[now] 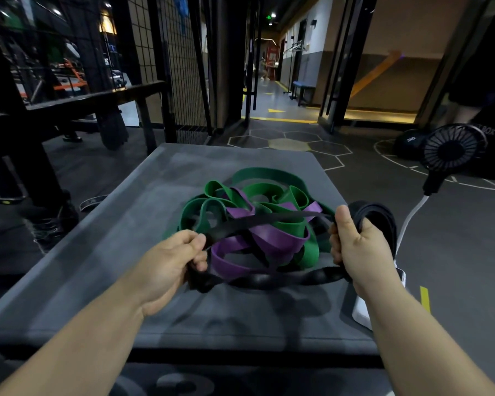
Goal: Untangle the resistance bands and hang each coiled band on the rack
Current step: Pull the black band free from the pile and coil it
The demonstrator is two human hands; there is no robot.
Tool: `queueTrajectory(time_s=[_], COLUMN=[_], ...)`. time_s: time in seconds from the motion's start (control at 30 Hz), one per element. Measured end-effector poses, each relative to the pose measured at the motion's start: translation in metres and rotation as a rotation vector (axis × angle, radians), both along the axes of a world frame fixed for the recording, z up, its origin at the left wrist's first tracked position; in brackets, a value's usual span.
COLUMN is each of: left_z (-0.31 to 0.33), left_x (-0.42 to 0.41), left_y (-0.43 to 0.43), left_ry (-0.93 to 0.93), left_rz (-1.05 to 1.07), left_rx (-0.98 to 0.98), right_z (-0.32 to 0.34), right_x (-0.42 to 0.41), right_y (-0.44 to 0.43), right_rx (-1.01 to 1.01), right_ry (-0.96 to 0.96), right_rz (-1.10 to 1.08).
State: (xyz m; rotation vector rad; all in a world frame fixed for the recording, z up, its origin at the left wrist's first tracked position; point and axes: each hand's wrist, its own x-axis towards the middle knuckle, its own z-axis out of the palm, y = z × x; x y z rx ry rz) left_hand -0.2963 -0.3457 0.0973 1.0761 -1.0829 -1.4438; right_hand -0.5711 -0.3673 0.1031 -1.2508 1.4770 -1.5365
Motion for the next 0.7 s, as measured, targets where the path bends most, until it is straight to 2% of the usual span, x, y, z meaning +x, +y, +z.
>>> queueTrajectory(time_s=[0.13, 0.23, 0.37, 0.57, 0.7], left_z=[0.006, 0.007, 0.012, 0.014, 0.012], left_x=[0.007, 0.012, 0.014, 0.010, 0.007], left_y=[0.001, 0.000, 0.004, 0.004, 0.004], left_ry=[0.239, 0.361, 0.410, 0.383, 0.366], left_rz=[-0.085, -0.037, -0.042, -0.137, -0.270], left_rx=[-0.008, -0.047, -0.103, -0.145, -0.095], right_z=[0.000, -0.004, -0.009, -0.015, -0.021], right_x=[0.001, 0.001, 0.006, 0.021, 0.024], right_y=[0.000, 0.002, 0.006, 0.013, 0.016], right_rx=[0.003, 0.025, 0.077, 0.111, 0.174], right_ry=[0.021, 0.073, 0.225, 0.268, 0.256], right_rz=[0.018, 0.123, 0.329, 0.442, 0.624])
